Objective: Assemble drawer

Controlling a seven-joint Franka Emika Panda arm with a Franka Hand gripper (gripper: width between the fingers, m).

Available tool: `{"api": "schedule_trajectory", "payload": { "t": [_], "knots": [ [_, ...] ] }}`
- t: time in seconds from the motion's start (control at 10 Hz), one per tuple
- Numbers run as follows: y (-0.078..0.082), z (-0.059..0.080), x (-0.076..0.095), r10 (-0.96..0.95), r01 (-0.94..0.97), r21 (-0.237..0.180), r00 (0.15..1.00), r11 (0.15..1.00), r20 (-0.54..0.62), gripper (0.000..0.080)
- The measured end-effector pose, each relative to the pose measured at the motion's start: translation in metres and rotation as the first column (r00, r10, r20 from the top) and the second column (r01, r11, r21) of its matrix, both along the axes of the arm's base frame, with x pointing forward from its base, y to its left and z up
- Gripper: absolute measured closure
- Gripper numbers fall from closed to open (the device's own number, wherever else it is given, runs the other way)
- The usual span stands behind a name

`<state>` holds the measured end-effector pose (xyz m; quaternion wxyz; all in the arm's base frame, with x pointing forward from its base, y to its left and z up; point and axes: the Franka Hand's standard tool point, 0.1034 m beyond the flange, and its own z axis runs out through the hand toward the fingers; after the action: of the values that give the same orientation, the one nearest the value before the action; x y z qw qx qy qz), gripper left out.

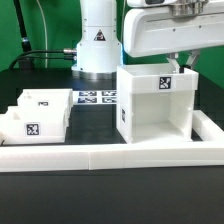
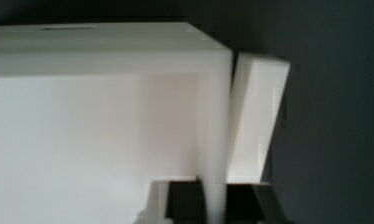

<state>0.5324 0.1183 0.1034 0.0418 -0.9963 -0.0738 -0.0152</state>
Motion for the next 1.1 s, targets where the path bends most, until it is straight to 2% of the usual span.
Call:
{"api": "schedule_trajectory", "payload": {
  "t": [0.3, 0.5, 0.6, 0.8, 1.1],
  "knots": [
    [0.0, 0.001, 0.001, -0.028, 0.028, 0.001, 1.0, 1.0, 0.0, 0.0762],
    [0.002, 0.002, 0.001, -0.199, 0.2, 0.009, 0.98, 0.98, -0.015, 0.0762],
    [0.0, 0.001, 0.003, -0.236, 0.237, 0.016, 0.972, 0.971, -0.013, 0.0762],
    [-0.015, 0.001, 0.016, -0.301, 0.301, 0.027, 0.953, 0.953, 0.009, 0.0761],
    [-0.014, 0.003, 0.02, -0.457, 0.456, 0.036, 0.89, 0.889, -0.004, 0.076]
  ]
}}
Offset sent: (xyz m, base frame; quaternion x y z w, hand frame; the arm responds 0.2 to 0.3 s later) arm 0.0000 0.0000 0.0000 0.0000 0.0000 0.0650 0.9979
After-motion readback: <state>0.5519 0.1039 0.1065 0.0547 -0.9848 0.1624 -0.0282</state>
